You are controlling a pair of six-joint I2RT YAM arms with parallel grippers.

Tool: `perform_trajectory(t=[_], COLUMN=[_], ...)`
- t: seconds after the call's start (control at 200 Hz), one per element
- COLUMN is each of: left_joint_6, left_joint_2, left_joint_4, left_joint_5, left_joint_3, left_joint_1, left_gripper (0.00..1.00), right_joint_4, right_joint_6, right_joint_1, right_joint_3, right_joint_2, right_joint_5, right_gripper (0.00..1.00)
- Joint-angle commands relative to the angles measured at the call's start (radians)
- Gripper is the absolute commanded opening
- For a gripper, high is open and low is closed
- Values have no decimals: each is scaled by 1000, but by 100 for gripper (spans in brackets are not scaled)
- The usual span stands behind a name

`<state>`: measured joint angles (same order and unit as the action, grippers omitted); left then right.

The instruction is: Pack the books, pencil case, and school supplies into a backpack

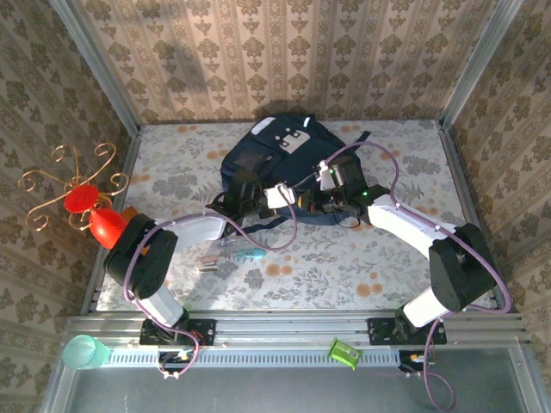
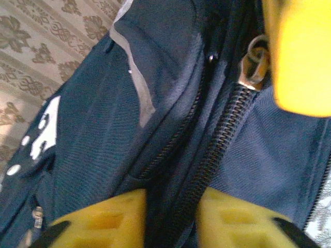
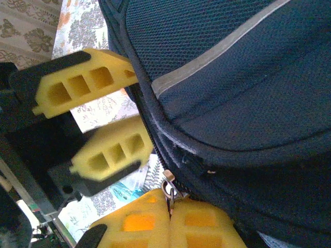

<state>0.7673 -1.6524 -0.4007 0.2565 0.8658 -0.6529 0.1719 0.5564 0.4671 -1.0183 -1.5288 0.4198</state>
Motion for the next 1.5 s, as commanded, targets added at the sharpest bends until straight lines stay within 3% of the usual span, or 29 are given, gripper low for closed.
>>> perform_trajectory(t=[0.0,0.095,0.31,0.55,0.66,0.75,0.86,0.92,1.055,1.23,1.495], left_joint_6=[-4,-43,-114,-139,-147,-131,-102,-94,-66,17,64], left_joint_2=[-20,-6,42,68,71,73,101,132,207,210,115], left_joint_4=[-42,-67,-107,-154,-156,-132,-91,-88,-57,66,119], left_joint_5=[-7,34,153,201,207,208,241,248,236,167,153], left_joint_3=[17,4,-40,-87,-94,-90,-97,-116,-143,-71,21], left_joint_1=[15,38,97,162,188,188,169,146,76,-35,-75], left_gripper=[16,0,0,0,0,0,37,53,70,73,66], right_joint_4=[-13,72,271,324,295,220,159,141,114,83,47], right_joint_6=[-14,-40,-73,-114,-155,-167,-155,-151,-131,-101,-73], right_joint_1=[5,1,-2,-35,-51,-49,-48,-46,-40,-29,1], right_joint_3=[-47,-53,-50,-39,-41,-27,-24,-22,-16,-16,-11], right_joint_2=[50,61,92,109,110,120,120,119,130,130,130], right_joint_5=[73,-12,-341,-476,-443,-317,-191,-145,-91,-43,-3], right_gripper=[0,0,0,0,0,0,0,0,0,0,0])
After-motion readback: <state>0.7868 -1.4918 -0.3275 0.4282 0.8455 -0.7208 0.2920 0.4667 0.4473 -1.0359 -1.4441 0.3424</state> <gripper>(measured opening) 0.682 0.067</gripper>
